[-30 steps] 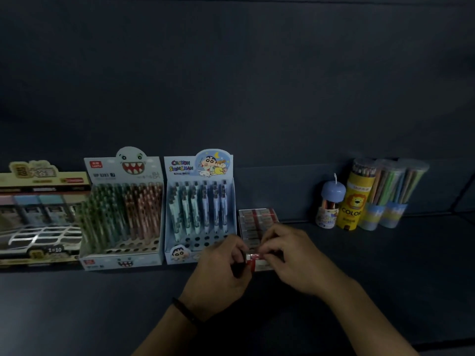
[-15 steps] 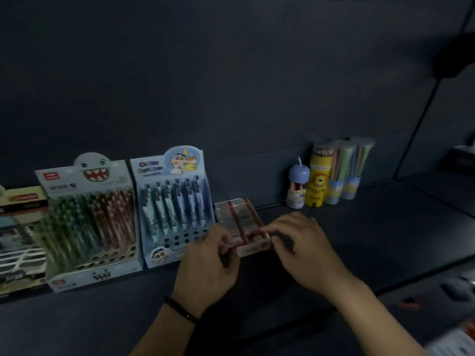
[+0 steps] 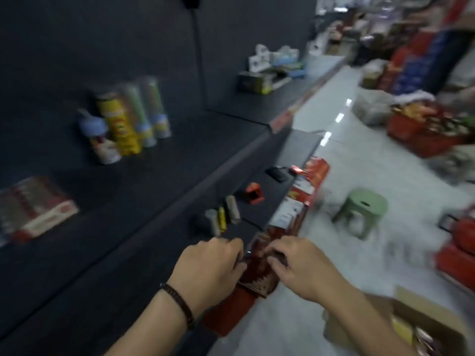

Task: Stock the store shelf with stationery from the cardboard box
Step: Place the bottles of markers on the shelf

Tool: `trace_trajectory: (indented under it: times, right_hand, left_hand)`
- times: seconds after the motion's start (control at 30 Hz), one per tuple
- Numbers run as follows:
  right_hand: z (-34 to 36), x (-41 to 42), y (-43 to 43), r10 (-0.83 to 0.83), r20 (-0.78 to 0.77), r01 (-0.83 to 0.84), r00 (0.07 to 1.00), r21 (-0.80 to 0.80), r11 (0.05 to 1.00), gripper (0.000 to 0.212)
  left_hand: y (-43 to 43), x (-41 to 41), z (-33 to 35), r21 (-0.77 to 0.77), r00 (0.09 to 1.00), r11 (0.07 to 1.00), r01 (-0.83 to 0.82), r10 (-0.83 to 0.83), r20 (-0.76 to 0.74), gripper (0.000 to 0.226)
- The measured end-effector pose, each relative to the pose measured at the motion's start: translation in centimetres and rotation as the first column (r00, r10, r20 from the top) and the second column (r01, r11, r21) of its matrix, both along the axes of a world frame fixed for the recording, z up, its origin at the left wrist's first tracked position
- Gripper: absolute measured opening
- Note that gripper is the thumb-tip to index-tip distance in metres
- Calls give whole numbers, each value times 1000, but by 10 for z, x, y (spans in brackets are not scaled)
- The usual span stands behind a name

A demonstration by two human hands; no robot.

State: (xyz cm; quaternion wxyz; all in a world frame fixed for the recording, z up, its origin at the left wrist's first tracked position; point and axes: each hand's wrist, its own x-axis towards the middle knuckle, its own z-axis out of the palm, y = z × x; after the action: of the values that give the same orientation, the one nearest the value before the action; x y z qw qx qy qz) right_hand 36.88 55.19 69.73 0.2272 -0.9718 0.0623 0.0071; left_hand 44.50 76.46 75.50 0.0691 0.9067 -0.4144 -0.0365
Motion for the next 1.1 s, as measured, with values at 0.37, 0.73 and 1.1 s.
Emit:
trace_trajectory:
  times: [0.37, 0.73, 1.1]
  right_hand:
    - [-164, -275, -265, -484, -393, 540, 782, 39, 841, 40]
    - [-421, -397, -441, -620, -714, 907, 325, 50, 418, 38]
    - [-759, -427, -582, -556, -827, 985, 82, 151, -79, 43]
  left_hand:
    - [-320, -178, -158, 182, 869, 903, 389, -294, -399, 25]
    - [-559, -255, -440, 315, 676, 735, 600, -256, -691, 17]
    - [-735, -334, -725, 374, 619, 705, 603, -117, -776, 7]
